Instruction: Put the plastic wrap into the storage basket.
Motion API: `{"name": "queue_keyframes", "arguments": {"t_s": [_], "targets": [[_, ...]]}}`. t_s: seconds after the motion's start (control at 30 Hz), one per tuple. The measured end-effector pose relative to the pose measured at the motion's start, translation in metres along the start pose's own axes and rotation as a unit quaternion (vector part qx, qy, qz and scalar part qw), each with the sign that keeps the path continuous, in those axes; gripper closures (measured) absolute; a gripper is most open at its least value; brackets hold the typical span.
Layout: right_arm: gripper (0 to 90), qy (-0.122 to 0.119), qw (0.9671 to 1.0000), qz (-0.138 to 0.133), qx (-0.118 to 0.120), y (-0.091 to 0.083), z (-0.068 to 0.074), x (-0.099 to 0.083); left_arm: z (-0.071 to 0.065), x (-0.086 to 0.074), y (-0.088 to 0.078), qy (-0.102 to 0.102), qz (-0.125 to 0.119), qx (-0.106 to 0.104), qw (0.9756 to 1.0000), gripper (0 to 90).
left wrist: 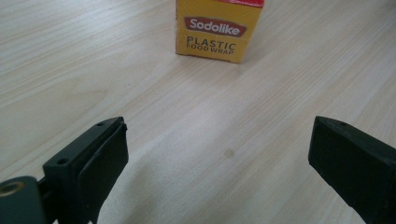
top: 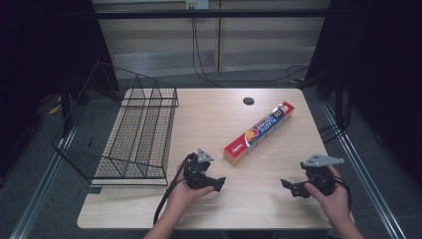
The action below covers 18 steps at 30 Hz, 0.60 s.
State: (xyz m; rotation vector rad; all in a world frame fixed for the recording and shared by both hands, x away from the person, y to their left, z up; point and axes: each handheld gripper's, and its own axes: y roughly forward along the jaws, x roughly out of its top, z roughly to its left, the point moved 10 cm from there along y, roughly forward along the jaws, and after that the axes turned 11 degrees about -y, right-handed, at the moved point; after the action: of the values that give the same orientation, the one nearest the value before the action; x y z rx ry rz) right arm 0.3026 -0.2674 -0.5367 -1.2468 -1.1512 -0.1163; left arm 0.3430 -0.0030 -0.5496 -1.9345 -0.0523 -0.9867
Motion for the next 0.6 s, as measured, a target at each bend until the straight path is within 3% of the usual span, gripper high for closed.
{"name": "queue_keyframes", "arguments": {"t_s": [0.13, 0.2, 0.5, 0.6], "targets": [[2.2, 0.007, 1.0000, -0.002, -0.001, -0.001, -0.002, 0.000, 0.001, 0.002, -0.001, 0.002, 0.002, 0.002, 1.0000, 5.0], [2.3, 0.006, 1.0000, -0.005, 0.000, -0.001, -0.003, 0.000, 0.000, 0.004, -0.002, -0.006, -0.001, -0.005, 1.0000, 5.0], [2.2, 0.010, 0.9999, -0.012, -0.002, -0.001, -0.005, 0.003, -0.007, 0.013, 0.002, 0.010, 0.002, -0.003, 0.9999, 4.9], [3.1, 0.005, 1.0000, 0.001, 0.004, -0.001, -0.002, -0.003, -0.012, 0.022, 0.004, 0.008, -0.003, -0.011, 0.9999, 4.9]]}}
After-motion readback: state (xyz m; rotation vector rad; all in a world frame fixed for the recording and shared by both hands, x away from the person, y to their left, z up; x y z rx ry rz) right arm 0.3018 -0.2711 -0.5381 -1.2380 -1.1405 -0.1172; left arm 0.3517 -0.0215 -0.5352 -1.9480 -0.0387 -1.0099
